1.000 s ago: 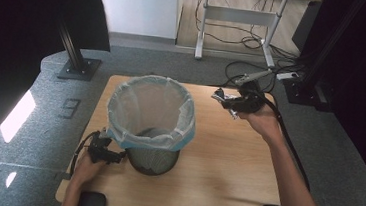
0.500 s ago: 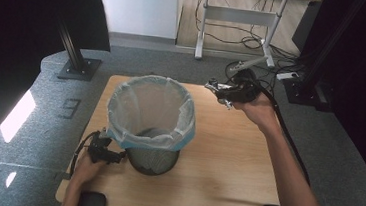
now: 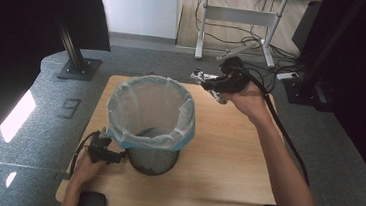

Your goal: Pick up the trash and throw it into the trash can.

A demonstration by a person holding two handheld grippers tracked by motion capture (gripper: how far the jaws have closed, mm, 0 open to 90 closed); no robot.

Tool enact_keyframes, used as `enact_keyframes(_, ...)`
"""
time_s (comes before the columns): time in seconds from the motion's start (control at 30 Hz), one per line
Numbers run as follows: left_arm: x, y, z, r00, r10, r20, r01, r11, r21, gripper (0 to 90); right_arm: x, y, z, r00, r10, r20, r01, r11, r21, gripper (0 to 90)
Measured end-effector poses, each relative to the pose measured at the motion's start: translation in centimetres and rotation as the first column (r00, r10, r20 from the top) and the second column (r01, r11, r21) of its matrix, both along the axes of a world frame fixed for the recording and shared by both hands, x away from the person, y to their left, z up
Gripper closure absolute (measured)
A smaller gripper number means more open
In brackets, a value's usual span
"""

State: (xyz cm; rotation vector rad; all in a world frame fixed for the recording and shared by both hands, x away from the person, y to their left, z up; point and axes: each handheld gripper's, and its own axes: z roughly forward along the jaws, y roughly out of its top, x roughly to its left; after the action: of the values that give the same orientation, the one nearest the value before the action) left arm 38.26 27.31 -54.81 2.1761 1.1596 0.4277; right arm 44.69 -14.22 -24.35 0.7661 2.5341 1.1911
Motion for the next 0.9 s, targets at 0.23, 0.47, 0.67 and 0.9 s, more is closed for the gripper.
enact_keyframes(0.23, 0.0, 0.0, 0.0, 1.0, 0.0, 0.0, 0.0, 1.0, 0.0, 0.0, -0.5, 1.9, 1.2, 0.9989, 0.041, 0.023, -0.041, 0.999, 0.001, 84.0)
enact_keyframes(0.47, 0.0, 0.0, 0.0, 1.0, 0.0, 0.0, 0.0, 1.0, 0.0, 0.0, -1.2, 3.9, 2.4, 0.9955, 0.083, 0.045, -0.083, 0.997, 0.002, 84.0)
enact_keyframes(0.67, 0.0, 0.0, 0.0, 1.0, 0.0, 0.0, 0.0, 1.0, 0.0, 0.0, -2.2, 5.9, 3.3, 0.9894, 0.131, 0.064, -0.131, 0.991, 0.0, 84.0)
enact_keyframes(0.9, 0.0, 0.0, 0.0, 1.0, 0.0, 0.0, 0.0, 1.0, 0.0, 0.0, -3.4, 8.1, 3.7, 0.9791, 0.19, 0.072, -0.191, 0.982, -0.005, 84.0)
